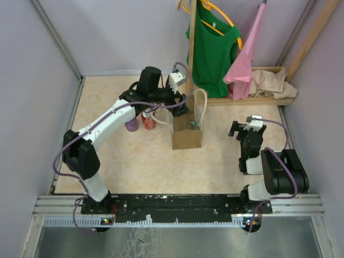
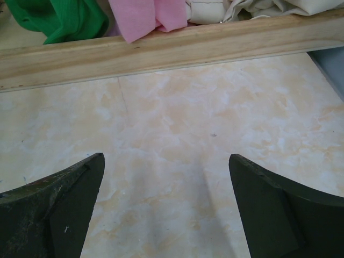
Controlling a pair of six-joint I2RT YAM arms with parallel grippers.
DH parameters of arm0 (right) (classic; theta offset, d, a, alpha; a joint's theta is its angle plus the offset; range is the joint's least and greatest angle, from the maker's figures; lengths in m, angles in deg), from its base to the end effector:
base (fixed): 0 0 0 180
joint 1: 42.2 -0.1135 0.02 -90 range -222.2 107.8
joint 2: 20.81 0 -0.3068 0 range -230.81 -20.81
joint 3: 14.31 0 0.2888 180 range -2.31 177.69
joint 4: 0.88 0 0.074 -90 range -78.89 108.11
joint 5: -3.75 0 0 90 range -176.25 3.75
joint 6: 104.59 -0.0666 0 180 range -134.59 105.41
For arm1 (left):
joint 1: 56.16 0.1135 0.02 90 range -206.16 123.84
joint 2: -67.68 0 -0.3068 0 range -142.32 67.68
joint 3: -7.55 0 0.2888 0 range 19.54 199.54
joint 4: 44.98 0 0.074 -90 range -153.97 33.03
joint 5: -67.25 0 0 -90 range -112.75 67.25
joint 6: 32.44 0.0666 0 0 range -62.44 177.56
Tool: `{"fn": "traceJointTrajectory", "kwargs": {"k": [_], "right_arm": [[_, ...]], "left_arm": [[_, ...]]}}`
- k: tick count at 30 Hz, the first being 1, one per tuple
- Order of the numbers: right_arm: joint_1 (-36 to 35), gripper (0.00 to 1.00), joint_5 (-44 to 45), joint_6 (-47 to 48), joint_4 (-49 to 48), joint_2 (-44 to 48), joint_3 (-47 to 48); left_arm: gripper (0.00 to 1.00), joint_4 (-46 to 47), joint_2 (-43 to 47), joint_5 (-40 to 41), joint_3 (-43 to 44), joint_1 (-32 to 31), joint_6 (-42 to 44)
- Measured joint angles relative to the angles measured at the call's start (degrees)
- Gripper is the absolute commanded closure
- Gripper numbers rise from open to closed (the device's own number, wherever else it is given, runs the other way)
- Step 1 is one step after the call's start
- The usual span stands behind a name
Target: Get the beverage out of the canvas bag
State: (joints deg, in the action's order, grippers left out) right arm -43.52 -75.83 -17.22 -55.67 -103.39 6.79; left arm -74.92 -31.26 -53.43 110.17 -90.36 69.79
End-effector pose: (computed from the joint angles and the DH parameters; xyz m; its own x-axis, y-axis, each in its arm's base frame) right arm 0.2570 -0.0061 0.1477 -0.1091 0.0426 -0.9931 0.1621 0.9865 0.0245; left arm 0.3726 -0.2943 0.3770 -0.1751 0.3392 -0.9243 0.9198 0.3911 -0.0307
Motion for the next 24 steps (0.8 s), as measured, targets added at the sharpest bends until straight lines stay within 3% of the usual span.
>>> {"fn": "traceJointTrajectory", "kwargs": {"k": [24], "right_arm": [[0.0,0.01,0.0,0.0,0.0,0.0,0.0]], "left_arm": [[0.01,4.5,-3.9,-2.5,-7.7,-7.0,3.2]]}}
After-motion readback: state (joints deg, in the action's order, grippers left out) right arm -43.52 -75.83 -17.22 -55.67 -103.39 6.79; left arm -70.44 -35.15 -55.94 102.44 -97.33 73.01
